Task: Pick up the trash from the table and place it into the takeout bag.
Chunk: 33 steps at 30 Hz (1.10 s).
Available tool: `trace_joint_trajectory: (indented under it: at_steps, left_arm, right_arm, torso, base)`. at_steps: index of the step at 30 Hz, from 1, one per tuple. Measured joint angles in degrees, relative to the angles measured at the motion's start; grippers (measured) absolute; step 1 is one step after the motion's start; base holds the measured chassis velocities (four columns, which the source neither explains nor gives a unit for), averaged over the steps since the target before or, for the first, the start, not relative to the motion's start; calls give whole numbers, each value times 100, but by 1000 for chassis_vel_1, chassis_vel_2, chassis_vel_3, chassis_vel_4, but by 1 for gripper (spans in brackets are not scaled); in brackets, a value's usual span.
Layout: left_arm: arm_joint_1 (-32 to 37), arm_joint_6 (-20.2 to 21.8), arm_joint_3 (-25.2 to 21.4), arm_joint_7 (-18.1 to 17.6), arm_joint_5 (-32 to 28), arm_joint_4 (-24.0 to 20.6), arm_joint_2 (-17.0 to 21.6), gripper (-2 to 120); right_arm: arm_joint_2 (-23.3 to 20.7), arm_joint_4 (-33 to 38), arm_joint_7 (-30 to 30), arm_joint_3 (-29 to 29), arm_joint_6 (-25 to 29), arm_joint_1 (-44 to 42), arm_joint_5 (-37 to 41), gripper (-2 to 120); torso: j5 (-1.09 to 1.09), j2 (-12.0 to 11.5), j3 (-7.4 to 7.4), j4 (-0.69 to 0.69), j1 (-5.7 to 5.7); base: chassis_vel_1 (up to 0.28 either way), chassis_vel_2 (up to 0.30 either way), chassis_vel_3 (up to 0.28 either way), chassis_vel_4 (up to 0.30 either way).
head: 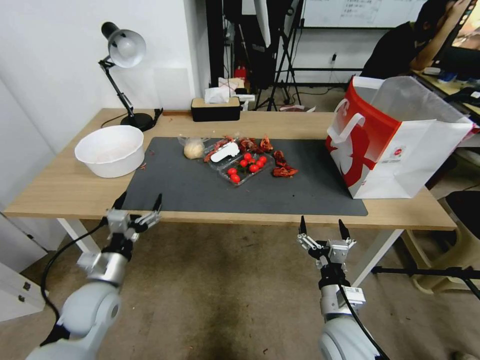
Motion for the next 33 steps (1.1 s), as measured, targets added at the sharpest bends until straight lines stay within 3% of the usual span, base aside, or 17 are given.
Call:
trace_joint_trajectory:
  at_steps: [8,15,23,33]
  left_arm:
    - [-932,487,528,-78,-322,175,160,100]
    - [-1909,865,1116,-115,-793,672,388,100]
    - [-3762,1567,1957,-183,-1607,1778,661,100]
    - [-4757,2006,2743,-314,-2158,2509,626,100]
  right_arm:
    - [7,-15,0,-1,-10,20,0,100]
    - [54,-41,0,8,-36,23,-11,100]
    - [106,-69,0,16,-61,46,-55,100]
    - [135,-78,5,38,-69,58,-72,100]
  torso:
    - [-1,0,0,0,1]
    - [-1,0,1,0,0]
    - [0,0,1,0,1]
    - [0,0,0,0,1]
  base:
    - [0,0,0,0]
    - [0,0,0,0]
    - [0,0,0,0]
    - [0,0,0,0]
